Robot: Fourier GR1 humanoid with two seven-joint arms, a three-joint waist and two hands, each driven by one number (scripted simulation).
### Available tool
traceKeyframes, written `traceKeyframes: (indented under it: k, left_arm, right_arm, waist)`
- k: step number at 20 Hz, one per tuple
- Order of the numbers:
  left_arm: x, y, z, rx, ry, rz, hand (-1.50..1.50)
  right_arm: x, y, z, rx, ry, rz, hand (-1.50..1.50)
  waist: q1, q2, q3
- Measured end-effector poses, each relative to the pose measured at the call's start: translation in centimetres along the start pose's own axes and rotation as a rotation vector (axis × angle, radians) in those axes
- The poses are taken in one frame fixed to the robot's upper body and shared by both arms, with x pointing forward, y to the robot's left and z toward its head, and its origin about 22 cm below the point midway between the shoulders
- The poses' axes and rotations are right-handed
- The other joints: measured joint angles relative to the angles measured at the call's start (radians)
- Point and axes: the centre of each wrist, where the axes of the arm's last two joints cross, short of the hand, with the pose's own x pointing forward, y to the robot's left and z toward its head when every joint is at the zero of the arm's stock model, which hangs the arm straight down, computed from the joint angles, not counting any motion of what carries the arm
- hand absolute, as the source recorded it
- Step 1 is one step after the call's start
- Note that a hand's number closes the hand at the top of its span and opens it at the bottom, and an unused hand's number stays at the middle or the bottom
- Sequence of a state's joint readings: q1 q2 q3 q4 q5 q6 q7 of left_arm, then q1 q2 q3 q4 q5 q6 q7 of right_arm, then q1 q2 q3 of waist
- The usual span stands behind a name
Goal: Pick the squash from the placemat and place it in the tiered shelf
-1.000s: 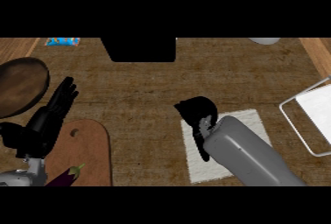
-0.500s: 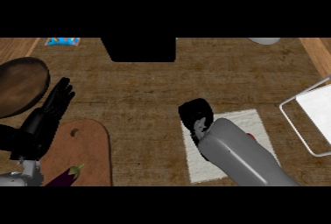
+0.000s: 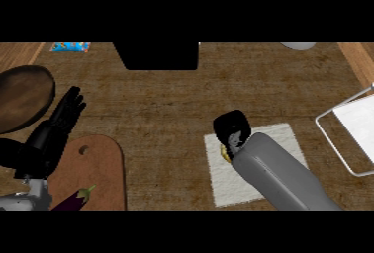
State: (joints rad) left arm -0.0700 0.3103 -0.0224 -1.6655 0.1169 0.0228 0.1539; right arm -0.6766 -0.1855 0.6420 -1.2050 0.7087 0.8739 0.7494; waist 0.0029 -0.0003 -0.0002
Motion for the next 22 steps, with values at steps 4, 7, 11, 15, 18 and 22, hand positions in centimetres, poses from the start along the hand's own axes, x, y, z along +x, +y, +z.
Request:
traceKeyframes:
  k: [4, 7, 11, 15, 18, 22]
  left_arm:
    - [0.3, 0.0, 0.3, -0.001, 0.001, 0.0, 0.0]
    - [0.2, -0.5, 0.0, 0.0, 0.001, 0.002, 0.0]
    - [0.3, -0.8, 0.3, -0.008, 0.0, -0.001, 0.0]
    - [0.3, -0.1, 0.4, 0.002, -0.002, 0.0, 0.0]
    - [-0.2, 0.0, 0.8, 0.001, 0.003, 0.0, 0.0]
    - [0.1, 0.0, 0.4, -0.006, -0.001, -0.001, 0.0]
  right_arm:
    - [-1.3, 0.9, -0.5, 0.03, 0.011, 0.004, -1.5]
    - [-1.2, 1.9, -0.8, 0.041, 0.022, 0.013, -1.5]
    - [-1.6, 2.7, -1.7, 0.074, 0.024, 0.021, -1.5]
    - [-1.9, 2.8, -2.3, 0.105, 0.012, 0.005, -1.5]
    - [-1.7, 3.7, -2.7, 0.12, 0.013, 0.001, -1.5]
    - [-2.5, 4.9, -3.4, 0.117, 0.013, -0.004, -1.5]
  waist:
    - [0.001, 0.0, 0.0]
    - [0.0, 0.0, 0.0]
    - [0.001, 0.0, 0.0]
    - [0.002, 0.0, 0.0]
    - [0.002, 0.0, 0.0]
    - [0.002, -0.005, -0.001]
